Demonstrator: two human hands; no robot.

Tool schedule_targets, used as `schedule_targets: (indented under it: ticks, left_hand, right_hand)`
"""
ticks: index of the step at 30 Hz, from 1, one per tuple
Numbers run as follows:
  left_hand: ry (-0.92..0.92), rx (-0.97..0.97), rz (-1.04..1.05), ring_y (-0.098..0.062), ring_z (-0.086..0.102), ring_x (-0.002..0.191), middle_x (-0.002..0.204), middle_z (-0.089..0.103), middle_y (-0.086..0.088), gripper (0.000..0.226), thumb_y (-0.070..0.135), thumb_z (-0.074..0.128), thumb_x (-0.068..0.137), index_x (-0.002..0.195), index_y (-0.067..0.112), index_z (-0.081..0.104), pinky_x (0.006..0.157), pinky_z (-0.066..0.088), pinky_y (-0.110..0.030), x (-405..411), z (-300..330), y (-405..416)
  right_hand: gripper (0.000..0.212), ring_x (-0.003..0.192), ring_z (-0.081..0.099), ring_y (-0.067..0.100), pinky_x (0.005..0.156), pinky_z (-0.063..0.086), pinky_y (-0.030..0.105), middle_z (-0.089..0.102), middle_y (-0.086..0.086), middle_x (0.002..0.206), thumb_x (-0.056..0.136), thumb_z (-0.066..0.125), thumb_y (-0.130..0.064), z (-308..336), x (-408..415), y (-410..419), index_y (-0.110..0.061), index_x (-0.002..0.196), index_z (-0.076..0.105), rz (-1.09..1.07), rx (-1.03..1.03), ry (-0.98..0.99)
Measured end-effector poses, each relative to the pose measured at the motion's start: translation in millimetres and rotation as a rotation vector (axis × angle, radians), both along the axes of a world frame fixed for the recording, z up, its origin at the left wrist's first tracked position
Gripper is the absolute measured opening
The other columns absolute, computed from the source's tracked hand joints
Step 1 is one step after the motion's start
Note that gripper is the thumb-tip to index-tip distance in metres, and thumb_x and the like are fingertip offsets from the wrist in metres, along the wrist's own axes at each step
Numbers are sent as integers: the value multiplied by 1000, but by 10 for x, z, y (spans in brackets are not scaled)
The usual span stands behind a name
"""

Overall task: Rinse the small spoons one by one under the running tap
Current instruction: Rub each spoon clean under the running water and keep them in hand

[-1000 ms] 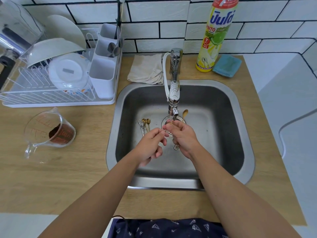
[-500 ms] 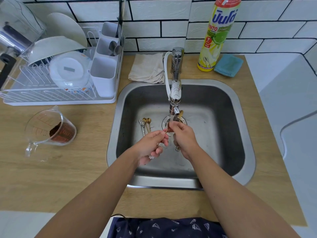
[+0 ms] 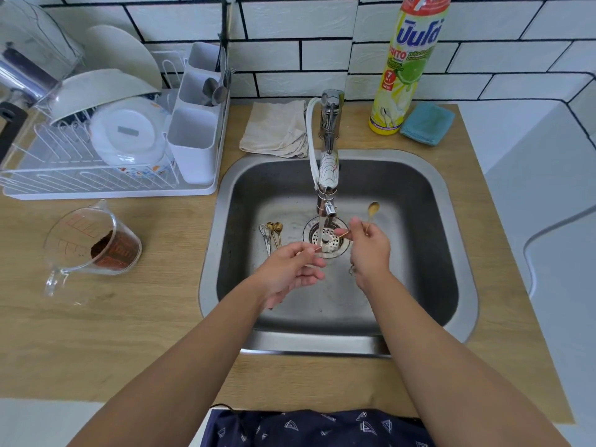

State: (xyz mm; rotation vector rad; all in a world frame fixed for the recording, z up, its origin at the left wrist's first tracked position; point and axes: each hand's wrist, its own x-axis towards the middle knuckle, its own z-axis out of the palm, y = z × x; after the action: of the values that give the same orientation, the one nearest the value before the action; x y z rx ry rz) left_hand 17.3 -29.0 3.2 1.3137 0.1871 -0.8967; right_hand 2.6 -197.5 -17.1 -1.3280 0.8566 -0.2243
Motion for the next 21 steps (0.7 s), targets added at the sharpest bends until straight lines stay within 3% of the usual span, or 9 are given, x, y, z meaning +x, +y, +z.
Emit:
schedule_targets:
  ticks: [3, 6, 11, 14, 16, 21]
  left_hand:
    - [-73, 38, 158, -14, 73, 72, 84, 76, -3, 13, 12, 51, 104, 111, 9, 61, 61, 56, -19, 25, -43, -163]
    - [-101, 57, 198, -10, 64, 55, 79, 68, -4, 13, 14, 53, 104, 104, 8, 64, 52, 51, -19, 28, -63, -360]
    - [1, -35, 342, -7, 49, 47, 63, 60, 1, 25, 25, 52, 104, 94, 8, 68, 46, 43, -18, 72, -96, -475]
    - [67, -149, 295, -5, 60, 57, 74, 69, -1, 19, 12, 49, 105, 111, 3, 64, 56, 52, -16, 80, -93, -477]
    - [68, -168, 239, -5, 62, 59, 75, 71, 0, 19, 7, 47, 105, 114, 2, 63, 59, 53, -16, 64, -89, -466]
    - [36, -25, 275, -7, 47, 44, 57, 56, 4, 24, 28, 59, 101, 93, 7, 68, 42, 39, -17, 69, -76, -423]
  right_hand:
    - [18, 50, 53, -2, 62, 40, 24, 81, 2, 89, 102, 61, -29, -40, -54, -83, -20, 88, 64, -82, 10, 0]
    - [18, 45, 47, -1, 59, 35, 22, 81, 4, 97, 100, 65, -24, -21, -101, -136, -21, 82, 67, -72, 92, -29]
    - [18, 37, 25, 6, 40, 24, 22, 80, 7, 95, 99, 69, -22, 1, -152, -207, -18, 82, 73, -6, 245, -43]
    - [3, 38, 28, 4, 38, 26, 20, 81, 7, 99, 96, 71, -15, 17, -167, -176, -16, 94, 73, 12, 302, -55]
    - [4, 38, 30, 4, 37, 28, 19, 81, 6, 100, 96, 71, -13, 14, -167, -154, -15, 98, 69, -7, 304, -53]
    - [8, 37, 32, 2, 37, 28, 18, 79, -2, 93, 97, 70, -12, 23, -186, -93, -20, 100, 71, 40, 346, -67]
